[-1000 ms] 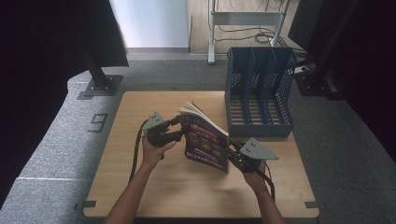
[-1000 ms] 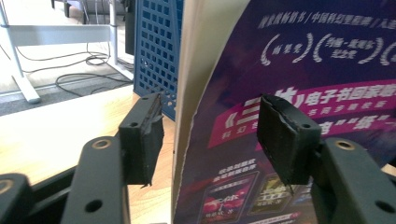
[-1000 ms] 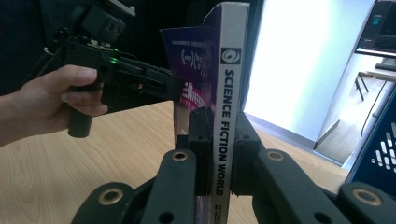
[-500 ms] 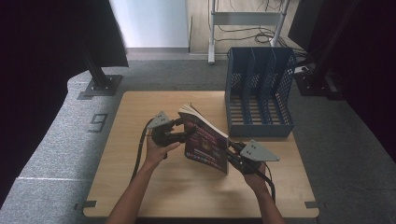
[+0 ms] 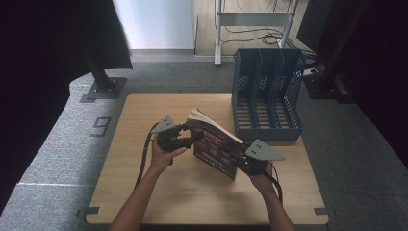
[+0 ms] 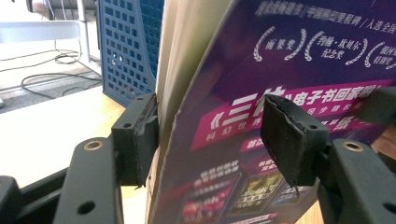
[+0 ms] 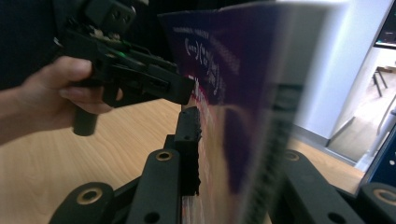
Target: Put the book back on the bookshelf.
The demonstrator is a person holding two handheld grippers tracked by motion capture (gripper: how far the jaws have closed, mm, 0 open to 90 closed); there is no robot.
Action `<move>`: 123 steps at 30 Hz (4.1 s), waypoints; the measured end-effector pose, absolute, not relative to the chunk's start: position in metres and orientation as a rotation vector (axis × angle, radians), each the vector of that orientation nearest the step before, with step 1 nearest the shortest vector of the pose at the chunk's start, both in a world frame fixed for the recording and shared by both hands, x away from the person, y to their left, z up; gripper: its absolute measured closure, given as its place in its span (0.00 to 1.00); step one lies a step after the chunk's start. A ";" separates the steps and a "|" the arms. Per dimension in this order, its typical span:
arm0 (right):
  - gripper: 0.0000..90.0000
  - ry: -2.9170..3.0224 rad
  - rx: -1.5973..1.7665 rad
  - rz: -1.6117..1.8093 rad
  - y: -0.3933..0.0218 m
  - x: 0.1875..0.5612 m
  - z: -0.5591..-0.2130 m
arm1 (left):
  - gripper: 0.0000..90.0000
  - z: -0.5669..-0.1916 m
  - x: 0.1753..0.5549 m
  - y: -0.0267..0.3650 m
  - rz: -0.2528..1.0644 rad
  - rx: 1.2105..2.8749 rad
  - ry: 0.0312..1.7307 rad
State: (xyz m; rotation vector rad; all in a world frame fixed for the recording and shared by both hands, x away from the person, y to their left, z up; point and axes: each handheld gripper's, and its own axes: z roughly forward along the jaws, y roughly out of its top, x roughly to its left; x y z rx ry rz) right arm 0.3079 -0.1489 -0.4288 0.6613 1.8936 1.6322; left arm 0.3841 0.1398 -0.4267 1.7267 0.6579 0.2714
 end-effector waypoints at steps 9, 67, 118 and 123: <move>0.85 1.920 0.661 1.595 -0.136 0.317 -0.427 | 0.42 -0.427 0.382 0.141 0.273 1.728 0.661; 0.91 1.814 0.839 1.655 -0.142 0.320 -0.434 | 0.40 -0.475 0.341 0.170 0.300 1.787 0.822; 0.91 1.660 0.912 1.695 -0.161 0.321 -0.408 | 0.40 -0.481 0.336 0.175 0.281 1.827 0.882; 0.91 1.637 0.905 1.701 -0.163 0.322 -0.396 | 0.40 -0.482 0.336 0.175 0.277 1.829 0.885</move>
